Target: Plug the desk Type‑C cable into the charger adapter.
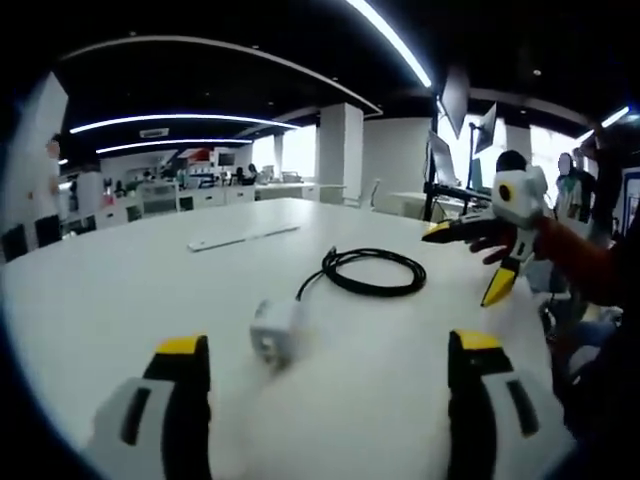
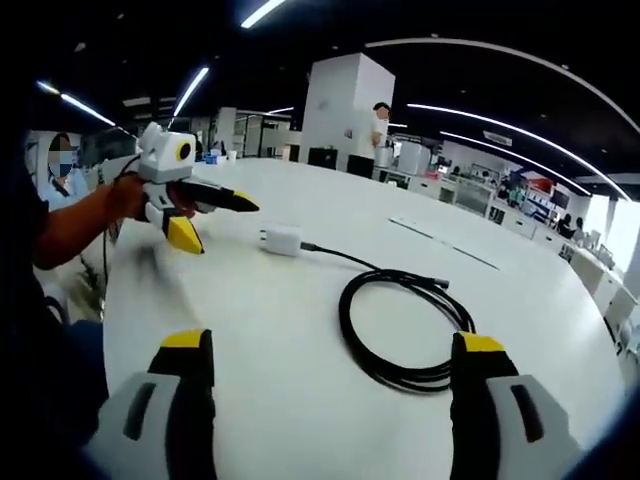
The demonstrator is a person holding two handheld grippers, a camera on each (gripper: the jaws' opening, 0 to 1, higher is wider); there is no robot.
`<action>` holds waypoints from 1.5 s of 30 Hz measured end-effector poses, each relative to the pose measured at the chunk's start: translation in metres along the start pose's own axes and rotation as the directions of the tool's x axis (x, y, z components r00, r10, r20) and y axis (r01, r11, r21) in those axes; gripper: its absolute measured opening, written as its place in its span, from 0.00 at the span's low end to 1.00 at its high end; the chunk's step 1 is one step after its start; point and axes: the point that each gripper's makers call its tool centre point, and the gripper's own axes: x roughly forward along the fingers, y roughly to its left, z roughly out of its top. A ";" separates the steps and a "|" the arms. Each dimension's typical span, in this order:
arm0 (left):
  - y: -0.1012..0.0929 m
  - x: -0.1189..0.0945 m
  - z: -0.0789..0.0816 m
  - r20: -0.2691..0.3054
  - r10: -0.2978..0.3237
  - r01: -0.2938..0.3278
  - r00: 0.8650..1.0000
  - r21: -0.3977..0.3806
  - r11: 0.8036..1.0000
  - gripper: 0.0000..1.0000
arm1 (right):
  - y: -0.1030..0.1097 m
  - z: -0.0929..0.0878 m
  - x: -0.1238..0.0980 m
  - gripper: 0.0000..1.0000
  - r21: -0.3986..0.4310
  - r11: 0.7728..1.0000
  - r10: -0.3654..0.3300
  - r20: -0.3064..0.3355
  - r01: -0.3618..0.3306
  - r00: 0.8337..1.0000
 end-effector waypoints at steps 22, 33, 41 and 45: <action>-0.034 -0.062 0.008 0.034 0.027 -0.028 0.999 0.054 0.998 1.00 | 0.019 0.000 -0.069 0.98 -0.013 0.997 -0.075 0.022 0.075 0.997; -0.039 -0.087 0.004 0.035 0.044 -0.046 0.998 0.064 0.997 1.00 | 0.022 0.000 -0.094 0.97 -0.008 0.995 -0.103 0.039 0.104 0.994; -0.044 -0.098 0.003 0.037 0.051 -0.053 0.998 0.064 0.997 1.00 | 0.021 -0.008 -0.109 0.96 0.006 0.992 -0.122 0.031 0.122 0.992; -0.045 -0.101 0.002 0.038 0.054 -0.056 0.998 0.065 0.996 1.00 | 0.022 -0.007 -0.114 0.96 0.007 0.991 -0.130 0.035 0.130 0.991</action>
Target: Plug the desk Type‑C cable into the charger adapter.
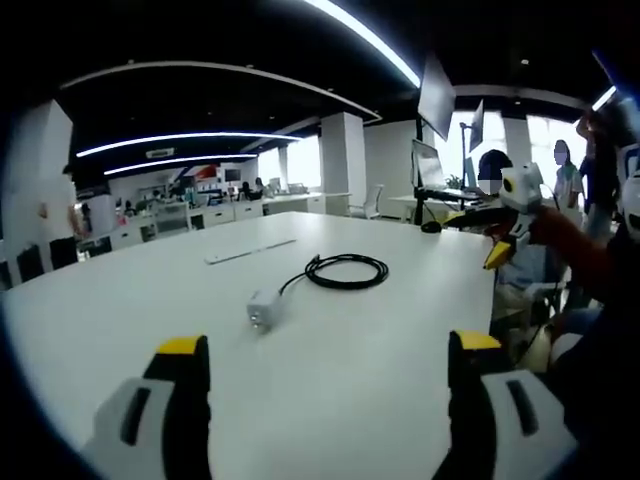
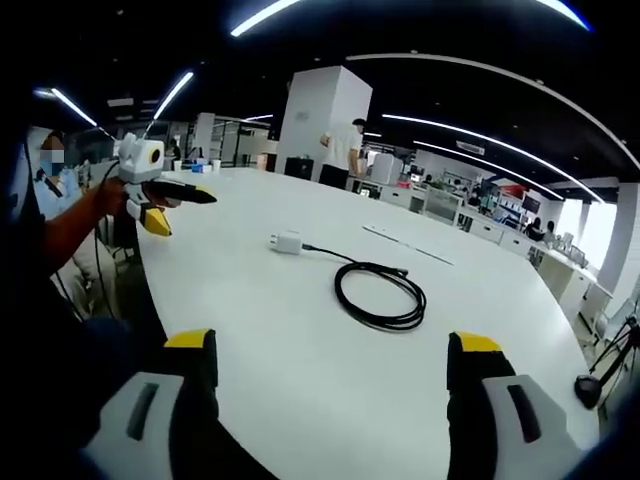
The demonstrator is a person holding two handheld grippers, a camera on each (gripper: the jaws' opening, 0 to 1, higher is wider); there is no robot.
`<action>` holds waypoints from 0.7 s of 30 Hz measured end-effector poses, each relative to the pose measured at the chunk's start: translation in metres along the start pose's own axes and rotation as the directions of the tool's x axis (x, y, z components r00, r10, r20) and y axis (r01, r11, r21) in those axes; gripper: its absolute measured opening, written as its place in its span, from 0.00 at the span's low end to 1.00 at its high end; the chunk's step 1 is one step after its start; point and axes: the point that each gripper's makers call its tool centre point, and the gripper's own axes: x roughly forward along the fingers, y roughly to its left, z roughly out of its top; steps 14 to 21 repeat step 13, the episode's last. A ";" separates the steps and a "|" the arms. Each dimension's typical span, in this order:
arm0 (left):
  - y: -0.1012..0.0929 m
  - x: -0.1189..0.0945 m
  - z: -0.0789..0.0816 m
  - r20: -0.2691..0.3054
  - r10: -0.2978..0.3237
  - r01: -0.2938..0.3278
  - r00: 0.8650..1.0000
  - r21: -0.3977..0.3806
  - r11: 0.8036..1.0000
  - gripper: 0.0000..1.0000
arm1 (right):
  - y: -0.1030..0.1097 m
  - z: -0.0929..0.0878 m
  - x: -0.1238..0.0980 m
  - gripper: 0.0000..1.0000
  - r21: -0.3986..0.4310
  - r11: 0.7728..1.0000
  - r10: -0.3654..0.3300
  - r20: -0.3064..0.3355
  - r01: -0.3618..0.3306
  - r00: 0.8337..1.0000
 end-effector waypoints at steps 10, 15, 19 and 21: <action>-0.008 -0.004 0.002 0.002 -0.002 0.002 1.000 0.008 1.000 1.00 | 0.001 0.002 -0.006 0.96 0.007 1.000 -0.005 0.015 0.005 1.000; -0.008 -0.006 0.001 0.002 0.000 0.000 1.000 0.006 1.000 1.00 | 0.001 0.001 -0.007 0.96 0.007 1.000 -0.004 0.016 0.004 1.000; -0.008 -0.006 0.001 0.002 0.000 0.000 1.000 0.006 1.000 1.00 | 0.001 0.001 -0.007 0.96 0.007 1.000 -0.004 0.016 0.004 1.000; -0.008 -0.006 0.001 0.002 0.000 0.000 1.000 0.006 1.000 1.00 | 0.001 0.001 -0.007 0.96 0.007 1.000 -0.004 0.016 0.004 1.000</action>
